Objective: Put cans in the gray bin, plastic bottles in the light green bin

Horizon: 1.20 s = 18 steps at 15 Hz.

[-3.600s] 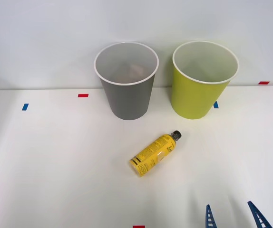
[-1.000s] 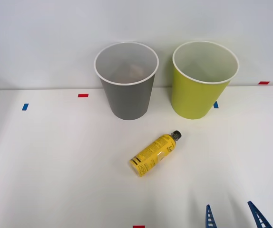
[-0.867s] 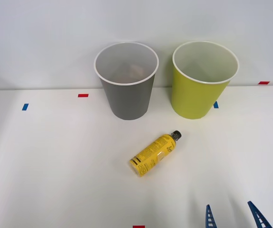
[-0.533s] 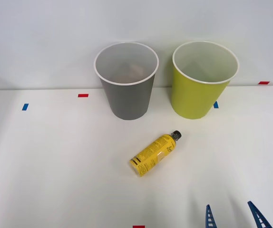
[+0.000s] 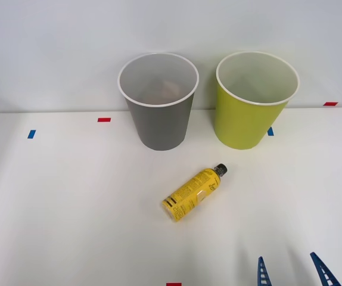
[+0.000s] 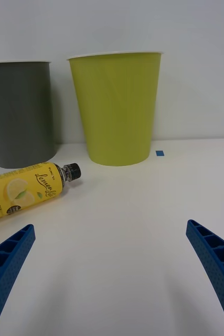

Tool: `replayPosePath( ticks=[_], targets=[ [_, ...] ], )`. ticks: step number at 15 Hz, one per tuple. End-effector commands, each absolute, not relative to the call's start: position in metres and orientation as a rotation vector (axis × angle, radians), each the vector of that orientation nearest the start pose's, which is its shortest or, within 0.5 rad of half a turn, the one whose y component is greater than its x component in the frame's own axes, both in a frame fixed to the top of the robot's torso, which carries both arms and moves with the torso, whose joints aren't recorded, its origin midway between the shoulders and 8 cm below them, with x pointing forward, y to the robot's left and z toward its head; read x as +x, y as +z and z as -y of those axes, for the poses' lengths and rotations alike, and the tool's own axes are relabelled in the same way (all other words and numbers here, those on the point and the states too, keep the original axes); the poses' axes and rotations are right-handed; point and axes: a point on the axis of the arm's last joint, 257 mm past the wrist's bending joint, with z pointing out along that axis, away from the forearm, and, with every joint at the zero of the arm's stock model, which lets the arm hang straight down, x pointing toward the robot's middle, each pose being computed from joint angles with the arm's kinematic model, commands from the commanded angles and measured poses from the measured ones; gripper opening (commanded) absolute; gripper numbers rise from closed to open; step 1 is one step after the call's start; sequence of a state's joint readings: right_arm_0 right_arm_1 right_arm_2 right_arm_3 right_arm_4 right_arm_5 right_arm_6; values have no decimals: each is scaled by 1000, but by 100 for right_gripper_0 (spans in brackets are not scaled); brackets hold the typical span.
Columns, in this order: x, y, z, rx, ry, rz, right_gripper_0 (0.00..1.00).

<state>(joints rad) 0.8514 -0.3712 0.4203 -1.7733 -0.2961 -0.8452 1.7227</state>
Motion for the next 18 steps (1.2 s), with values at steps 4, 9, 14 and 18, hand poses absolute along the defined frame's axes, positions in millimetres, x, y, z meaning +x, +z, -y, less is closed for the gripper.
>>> replayPosePath(
  ticks=[4, 9, 14, 18],
  targets=[
    [225, -272, 238, -75, 62, -1458, 100],
    [253, -261, 249, -16, 119, -1613, 100],
    [280, -260, 245, -23, 188, -1736, 100],
    [302, -255, 233, -92, 211, -1767, 100]
  ],
)
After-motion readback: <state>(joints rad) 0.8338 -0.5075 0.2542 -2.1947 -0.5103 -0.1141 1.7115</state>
